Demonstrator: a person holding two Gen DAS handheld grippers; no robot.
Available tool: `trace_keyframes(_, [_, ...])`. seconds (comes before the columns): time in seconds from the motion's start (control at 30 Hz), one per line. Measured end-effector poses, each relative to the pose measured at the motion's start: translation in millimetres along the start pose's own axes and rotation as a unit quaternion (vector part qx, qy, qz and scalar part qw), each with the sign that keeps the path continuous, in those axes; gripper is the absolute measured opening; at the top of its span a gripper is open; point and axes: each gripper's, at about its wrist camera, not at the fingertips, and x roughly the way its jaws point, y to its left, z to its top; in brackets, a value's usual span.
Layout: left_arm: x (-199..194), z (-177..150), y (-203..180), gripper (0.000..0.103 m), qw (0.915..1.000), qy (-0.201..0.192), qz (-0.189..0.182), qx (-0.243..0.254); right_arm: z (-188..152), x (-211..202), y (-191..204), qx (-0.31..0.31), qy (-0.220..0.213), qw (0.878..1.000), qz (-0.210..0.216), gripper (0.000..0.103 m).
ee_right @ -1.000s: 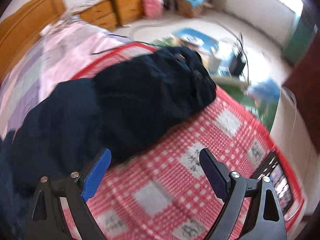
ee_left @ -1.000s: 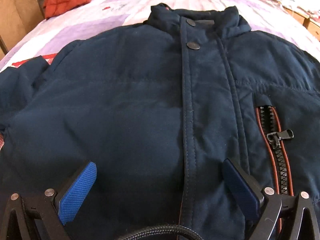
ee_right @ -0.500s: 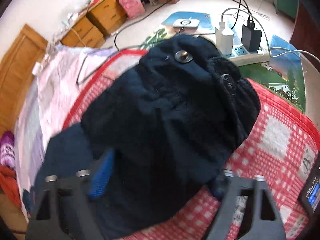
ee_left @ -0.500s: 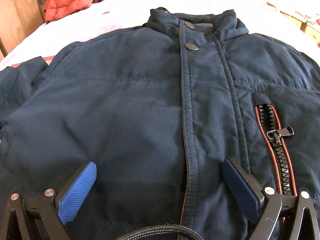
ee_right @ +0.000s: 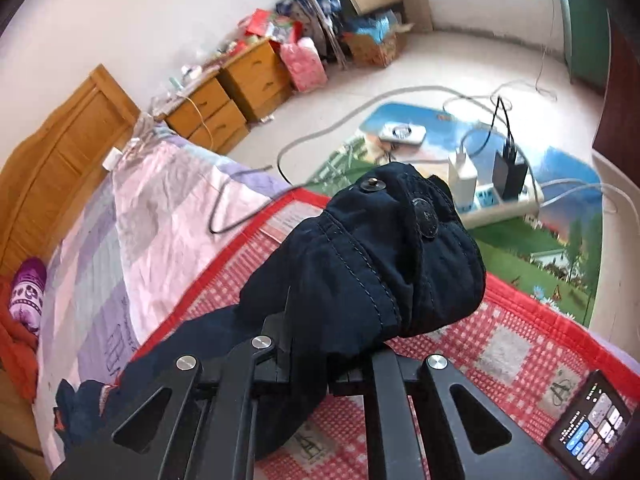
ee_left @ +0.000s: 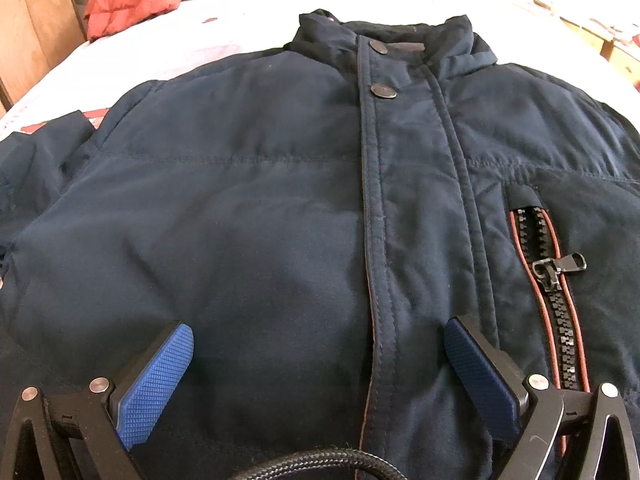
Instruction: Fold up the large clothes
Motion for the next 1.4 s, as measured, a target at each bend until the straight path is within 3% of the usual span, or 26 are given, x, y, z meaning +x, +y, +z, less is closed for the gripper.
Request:
trace_keyframes(0.13, [-6.4, -1.3, -0.5, 0.103, 0.9999, 0.009, -0.005, 0.008, 6.4, -22.7, 36.5, -0.072, -0.035, 0.996, -0.026, 0.01])
trace_keyframes(0.2, [-10.9, -3.0, 0.8, 0.103, 0.9998, 0.012, -0.012, 0.013, 7.4, -42.0, 75.6, -0.151, -0.07, 0.985, -0.046, 0.01])
trace_keyframes(0.3, [-22.5, -6.0, 7.3, 0.103, 0.9996, 0.011, -0.018, 0.018, -3.8, -75.3, 144.4, -0.262, -0.125, 0.956, -0.049, 0.01])
trace_keyframes(0.47, [-59.5, -7.7, 38.8, 0.103, 0.9997, -0.007, -0.022, 0.009, -59.7, -121.8, 270.4, -0.397, -0.183, 0.899, 0.014, 0.01])
trace_keyframes(0.53, [-73.0, -8.3, 56.5, 0.103, 0.9997, -0.014, -0.019, 0.005, -101.5, -134.5, 329.5, -0.446, -0.191, 0.873, 0.053, 0.01])
trace_keyframes(0.6, [-89.7, -10.1, 79.9, 0.103, 0.9997, -0.022, -0.014, 0.001, -141.7, -137.7, 373.4, -0.476, -0.184, 0.856, 0.083, 0.01])
trace_keyframes(0.73, [-115.4, -19.3, 124.6, 0.103, 0.9993, -0.036, 0.002, 0.005, -265.0, -130.8, 462.3, -0.559, -0.155, 0.802, 0.14, 0.01])
trace_keyframes(0.8, [-125.0, -25.9, 147.4, 0.103, 0.9989, -0.044, 0.015, 0.011, -320.3, -125.1, 487.9, -0.59, -0.139, 0.779, 0.159, 0.01])
trace_keyframes(0.93, [-129.9, -38.7, 181.7, 0.103, 0.9986, -0.045, 0.024, 0.014, -444.3, -112.0, 520.4, -0.668, -0.1, 0.714, 0.187, 0.01])
trace_keyframes(1.03, [-126.1, -45.9, 201.4, 0.103, 0.9984, -0.045, 0.029, 0.018, -507.4, -99.5, 524.6, -0.709, -0.075, 0.675, 0.193, 0.01])
trace_keyframes(1.1, [-121.9, -49.0, 210.9, 0.103, 0.9986, -0.042, 0.028, 0.013, -535.0, -92.3, 524.0, -0.721, -0.071, 0.664, 0.183, 0.011])
trace_keyframes(1.23, [-110.8, -52.6, 223.9, 0.103, 0.999, -0.034, 0.027, -0.006, -549.3, -76.5, 524.2, -0.712, -0.062, 0.679, 0.167, 0.011])
trace_keyframes(1.4, [-106.6, -57.7, 228.0, 0.103, 0.9992, -0.024, 0.024, -0.023, -574.0, -66.0, 521.8, -0.722, -0.035, 0.674, 0.152, 0.016])
